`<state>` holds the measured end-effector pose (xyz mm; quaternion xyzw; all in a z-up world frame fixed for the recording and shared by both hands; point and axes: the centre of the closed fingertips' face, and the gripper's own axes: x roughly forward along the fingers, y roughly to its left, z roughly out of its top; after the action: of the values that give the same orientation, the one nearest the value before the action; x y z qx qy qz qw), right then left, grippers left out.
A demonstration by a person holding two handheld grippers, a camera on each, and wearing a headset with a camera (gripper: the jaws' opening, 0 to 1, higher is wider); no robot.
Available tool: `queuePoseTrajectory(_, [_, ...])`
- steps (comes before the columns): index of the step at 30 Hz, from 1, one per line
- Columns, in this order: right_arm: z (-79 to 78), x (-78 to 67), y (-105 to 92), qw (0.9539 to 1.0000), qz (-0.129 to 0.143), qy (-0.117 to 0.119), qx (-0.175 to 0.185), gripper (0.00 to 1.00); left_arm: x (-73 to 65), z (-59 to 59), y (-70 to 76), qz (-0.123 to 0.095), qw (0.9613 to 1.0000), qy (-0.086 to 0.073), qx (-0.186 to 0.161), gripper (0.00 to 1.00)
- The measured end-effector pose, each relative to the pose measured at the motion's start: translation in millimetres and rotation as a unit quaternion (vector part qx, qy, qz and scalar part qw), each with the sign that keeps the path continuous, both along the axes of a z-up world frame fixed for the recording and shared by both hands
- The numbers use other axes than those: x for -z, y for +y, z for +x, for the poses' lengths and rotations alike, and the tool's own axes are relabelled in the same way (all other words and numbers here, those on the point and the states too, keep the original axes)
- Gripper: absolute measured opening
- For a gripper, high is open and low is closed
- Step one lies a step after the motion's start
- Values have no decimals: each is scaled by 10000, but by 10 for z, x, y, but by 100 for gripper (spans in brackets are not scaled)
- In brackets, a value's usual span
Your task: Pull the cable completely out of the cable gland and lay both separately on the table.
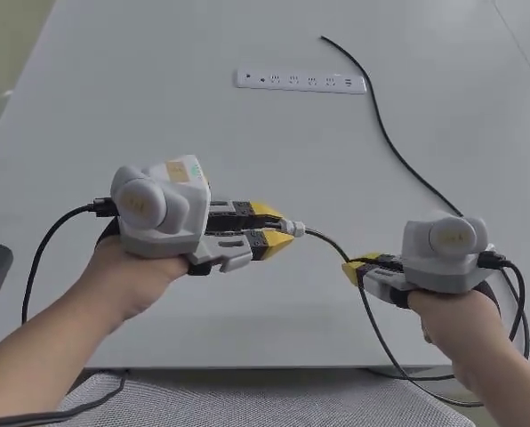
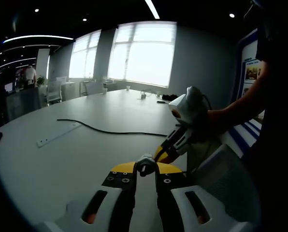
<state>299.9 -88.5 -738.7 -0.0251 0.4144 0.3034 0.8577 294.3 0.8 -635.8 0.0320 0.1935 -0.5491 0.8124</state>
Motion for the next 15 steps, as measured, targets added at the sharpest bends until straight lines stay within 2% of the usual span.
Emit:
queuePoseTrajectory(8, [-12, -70, -57, 9999, -60, -111, -116, 10, -34, 16, 3, 20, 10000, -38, 4, 15])
queuePoseTrajectory(10, [-1, -154, -68, 9995, -93, -254, -180, 11, -44, 22, 3, 6, 10000, -50, -12, 15])
queuePoseTrajectory(12, [24, -273, -31, 9990, 75, -398, -200, 14, -47, 22, -1, -2, 10000, -53, -23, 15])
queuePoseTrajectory(13, [25, -311, -29, 9990, 87, -401, -188, 14, -41, 20, -3, 9, 10000, -51, -26, 15])
queuePoseTrajectory(15, [52, -412, 16, 9978, 85, -594, -293, 14, -32, 14, -9, 0, 10000, -37, -37, 15])
